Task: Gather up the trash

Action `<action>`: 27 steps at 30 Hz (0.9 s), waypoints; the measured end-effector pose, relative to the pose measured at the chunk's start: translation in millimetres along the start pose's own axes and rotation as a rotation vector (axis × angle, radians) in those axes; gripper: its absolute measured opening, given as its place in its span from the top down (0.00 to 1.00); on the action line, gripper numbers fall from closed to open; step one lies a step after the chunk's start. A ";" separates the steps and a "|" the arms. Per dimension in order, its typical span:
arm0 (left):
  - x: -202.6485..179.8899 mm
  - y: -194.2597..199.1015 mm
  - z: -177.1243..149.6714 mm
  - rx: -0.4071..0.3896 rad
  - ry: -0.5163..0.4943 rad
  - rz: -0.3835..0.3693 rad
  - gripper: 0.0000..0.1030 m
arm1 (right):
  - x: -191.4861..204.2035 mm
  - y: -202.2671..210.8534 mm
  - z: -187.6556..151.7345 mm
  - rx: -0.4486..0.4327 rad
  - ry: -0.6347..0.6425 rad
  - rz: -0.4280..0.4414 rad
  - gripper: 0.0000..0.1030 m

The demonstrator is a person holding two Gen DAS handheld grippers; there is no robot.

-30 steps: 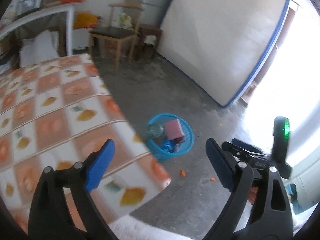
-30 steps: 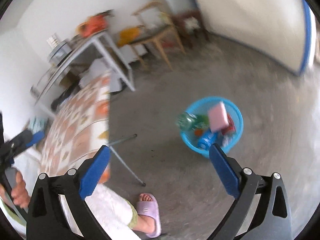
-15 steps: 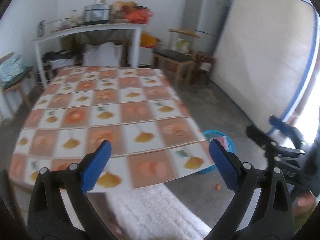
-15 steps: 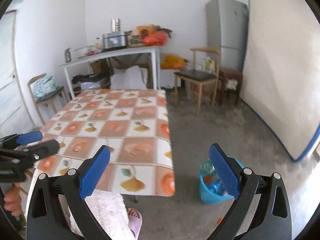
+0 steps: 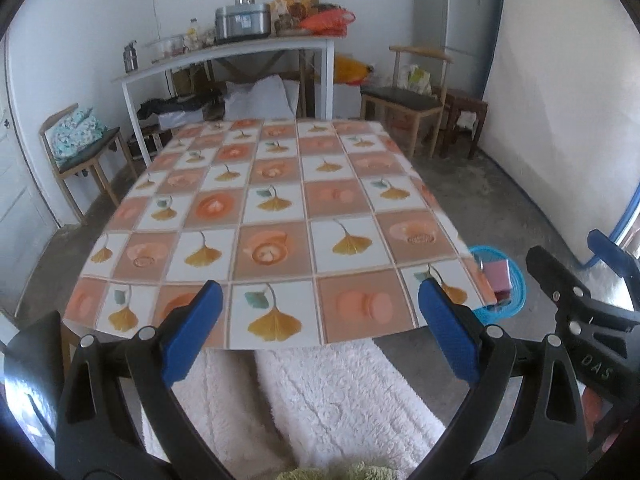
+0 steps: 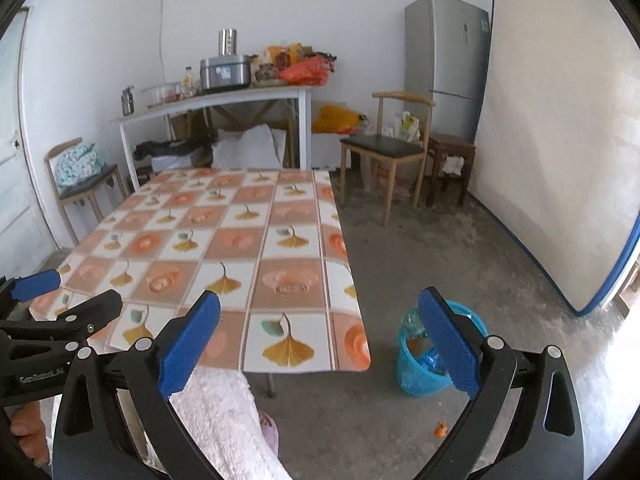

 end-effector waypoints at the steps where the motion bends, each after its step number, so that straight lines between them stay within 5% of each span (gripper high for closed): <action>1: -0.8 -1.6 -1.5 0.006 0.004 -0.003 0.08 | 0.1 -3.1 -1.5 0.005 0.001 -0.004 0.06; 27: -0.4 -32.5 -11.5 0.094 0.063 -0.017 0.08 | -11.5 -29.9 -16.2 0.102 -0.013 -0.025 0.06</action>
Point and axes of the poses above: each gripper's, at about its wrist camera, not at the fingertips, and y roughly against the way its jaws point, x to its left, z to its top, the point moved 3 cm from there along -y, roughly the way its jaws point, and after that the axes turned 6 degrees about -y, right-handed, at the moved point
